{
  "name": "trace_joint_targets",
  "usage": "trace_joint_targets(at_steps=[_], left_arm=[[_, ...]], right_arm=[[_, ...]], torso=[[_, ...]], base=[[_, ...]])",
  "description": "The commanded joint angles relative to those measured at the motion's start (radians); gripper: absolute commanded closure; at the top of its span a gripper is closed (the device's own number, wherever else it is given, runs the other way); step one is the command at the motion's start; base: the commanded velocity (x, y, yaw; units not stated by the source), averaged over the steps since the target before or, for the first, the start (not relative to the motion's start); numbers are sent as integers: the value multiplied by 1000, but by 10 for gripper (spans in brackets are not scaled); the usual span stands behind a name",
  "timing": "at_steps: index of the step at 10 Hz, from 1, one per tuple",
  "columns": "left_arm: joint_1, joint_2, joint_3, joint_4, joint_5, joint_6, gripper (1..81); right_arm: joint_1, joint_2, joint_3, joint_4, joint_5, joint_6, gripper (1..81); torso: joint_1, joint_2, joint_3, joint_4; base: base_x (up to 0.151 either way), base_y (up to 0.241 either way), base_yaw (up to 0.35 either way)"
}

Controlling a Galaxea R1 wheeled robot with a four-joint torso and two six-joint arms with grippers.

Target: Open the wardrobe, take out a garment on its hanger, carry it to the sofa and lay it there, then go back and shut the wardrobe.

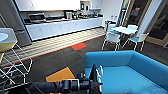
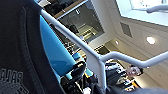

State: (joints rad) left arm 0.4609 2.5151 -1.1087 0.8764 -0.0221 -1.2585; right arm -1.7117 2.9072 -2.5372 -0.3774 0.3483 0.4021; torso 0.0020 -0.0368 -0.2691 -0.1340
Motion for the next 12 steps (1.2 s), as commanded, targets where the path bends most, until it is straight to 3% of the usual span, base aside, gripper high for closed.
trace_joint_targets(at_steps=[1,12], left_arm=[[-133,-2,70,32,-42,11,811],[-126,-28,81,44,-42,10,811]], right_arm=[[-12,-6,0,-17,-48,0,10],[-4,25,-53,-21,-46,-2,10]], torso=[[0,0,0,0],[0,0,0,0]], base=[[0,0,-283],[0,0,-283]])
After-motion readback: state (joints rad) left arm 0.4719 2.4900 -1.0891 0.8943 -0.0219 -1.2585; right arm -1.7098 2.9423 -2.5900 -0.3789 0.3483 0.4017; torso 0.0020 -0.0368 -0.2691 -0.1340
